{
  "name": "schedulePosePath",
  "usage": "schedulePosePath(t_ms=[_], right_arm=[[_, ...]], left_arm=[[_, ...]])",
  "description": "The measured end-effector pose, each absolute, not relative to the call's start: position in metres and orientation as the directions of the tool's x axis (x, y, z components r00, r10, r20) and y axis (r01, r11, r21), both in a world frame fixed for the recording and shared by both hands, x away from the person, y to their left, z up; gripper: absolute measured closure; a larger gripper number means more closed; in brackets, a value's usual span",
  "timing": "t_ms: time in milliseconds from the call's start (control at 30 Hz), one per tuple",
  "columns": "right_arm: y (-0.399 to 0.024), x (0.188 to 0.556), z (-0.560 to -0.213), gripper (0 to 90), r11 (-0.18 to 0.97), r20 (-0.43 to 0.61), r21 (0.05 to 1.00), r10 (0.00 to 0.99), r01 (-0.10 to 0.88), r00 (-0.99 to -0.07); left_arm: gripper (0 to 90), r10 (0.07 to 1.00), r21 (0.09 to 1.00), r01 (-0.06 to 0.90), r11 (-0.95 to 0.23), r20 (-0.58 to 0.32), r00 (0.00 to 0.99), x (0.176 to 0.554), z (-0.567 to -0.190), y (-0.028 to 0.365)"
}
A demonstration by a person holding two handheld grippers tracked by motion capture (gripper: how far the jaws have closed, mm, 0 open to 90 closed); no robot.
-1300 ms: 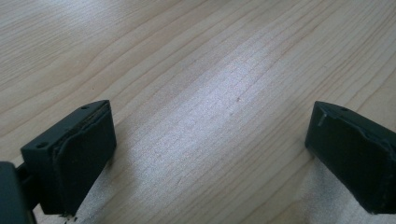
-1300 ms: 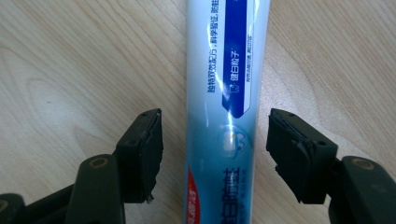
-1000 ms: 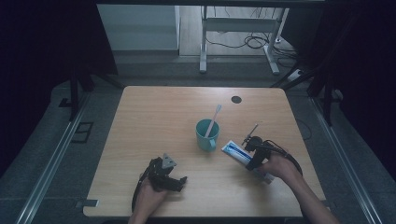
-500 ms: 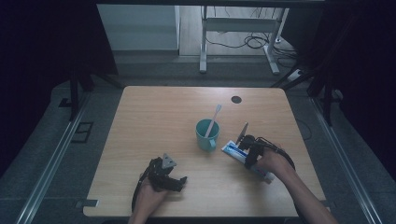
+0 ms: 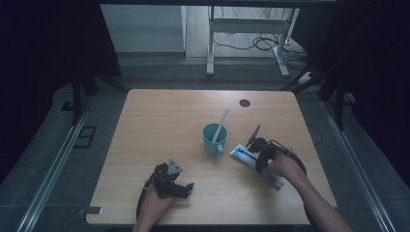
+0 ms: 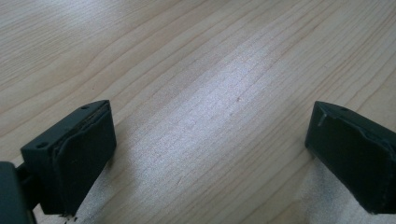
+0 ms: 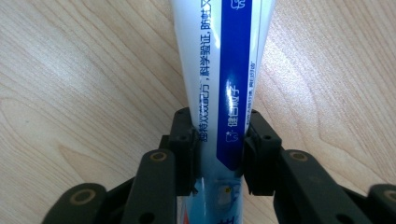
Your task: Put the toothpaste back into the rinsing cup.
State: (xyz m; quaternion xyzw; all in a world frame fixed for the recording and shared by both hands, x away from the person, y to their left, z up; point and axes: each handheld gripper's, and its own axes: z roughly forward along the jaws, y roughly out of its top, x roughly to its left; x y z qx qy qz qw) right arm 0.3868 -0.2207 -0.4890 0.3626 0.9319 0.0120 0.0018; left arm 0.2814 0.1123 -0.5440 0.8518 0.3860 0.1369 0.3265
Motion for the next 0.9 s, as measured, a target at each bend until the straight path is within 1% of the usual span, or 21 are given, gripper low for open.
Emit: schedulePosePath(t_ms=[133,333,900], right_arm=[[-0.223,0.385,-0.488,70.8,0.748,0.000,0.041,0.664,0.663,-0.748],[-0.226,0.383,-0.487,71.6,0.738,0.011,0.060,0.673,0.672,-0.739],[-0.233,0.378,-0.475,71.9,0.738,0.009,0.119,0.668,0.664,-0.744]], left_arm=[[1.9,0.747,0.662,0.568,-0.489,-0.019,0.665,0.281,-0.544,0.112],[1.9,0.748,0.662,0.569,-0.488,-0.019,0.664,0.281,-0.544,0.112],[1.9,0.747,0.662,0.569,-0.488,-0.019,0.664,0.281,-0.544,0.112]])
